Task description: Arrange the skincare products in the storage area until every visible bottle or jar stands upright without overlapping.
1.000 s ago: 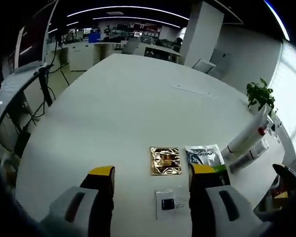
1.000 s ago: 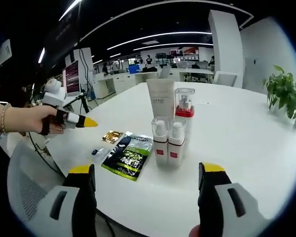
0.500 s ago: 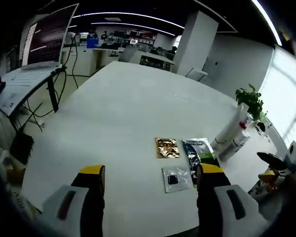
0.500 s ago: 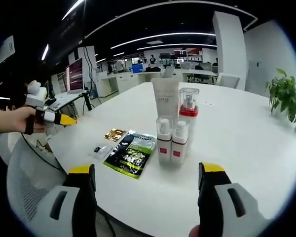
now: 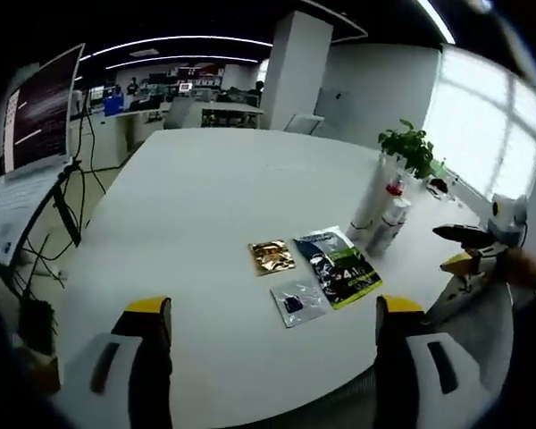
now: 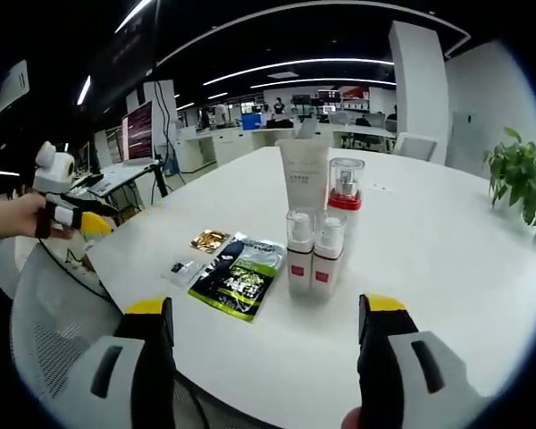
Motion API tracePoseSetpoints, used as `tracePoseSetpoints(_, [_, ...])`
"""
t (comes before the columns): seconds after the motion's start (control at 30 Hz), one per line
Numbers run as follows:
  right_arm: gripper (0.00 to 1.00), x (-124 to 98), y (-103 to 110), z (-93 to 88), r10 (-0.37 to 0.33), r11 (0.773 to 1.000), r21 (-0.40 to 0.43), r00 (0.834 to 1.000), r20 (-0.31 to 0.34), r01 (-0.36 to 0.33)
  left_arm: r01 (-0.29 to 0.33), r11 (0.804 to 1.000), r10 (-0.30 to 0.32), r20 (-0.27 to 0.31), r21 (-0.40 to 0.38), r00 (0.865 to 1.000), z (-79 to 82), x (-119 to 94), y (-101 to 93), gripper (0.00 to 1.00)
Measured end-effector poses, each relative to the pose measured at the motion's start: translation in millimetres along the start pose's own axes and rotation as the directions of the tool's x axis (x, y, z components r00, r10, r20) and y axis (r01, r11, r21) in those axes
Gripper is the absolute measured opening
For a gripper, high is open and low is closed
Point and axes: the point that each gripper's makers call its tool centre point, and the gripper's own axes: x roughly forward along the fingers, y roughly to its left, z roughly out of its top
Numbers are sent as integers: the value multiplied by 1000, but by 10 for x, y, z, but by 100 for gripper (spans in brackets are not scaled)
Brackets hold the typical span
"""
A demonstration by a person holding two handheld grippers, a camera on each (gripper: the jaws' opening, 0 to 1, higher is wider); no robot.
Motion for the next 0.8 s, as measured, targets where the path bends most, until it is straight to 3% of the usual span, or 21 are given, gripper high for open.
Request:
tracePoseSetpoints(0.2, [85, 8, -13, -10, -1, 1000, 0, 1000, 0, 1, 23, 999, -22, 7, -36, 1000, -54, -31, -1, 99])
tracePoseSetpoints(0.4, [85, 16, 3, -20, 6, 1000, -7, 1000, -3, -6, 37, 999, -36, 21, -22, 999, -49, -41, -47, 99])
tracePoseSetpoints(0.8, [85, 18, 14, 0, 9, 1000, -5, 1000, 2, -9, 13, 999, -11, 37, -51, 999, -61, -44, 55, 97])
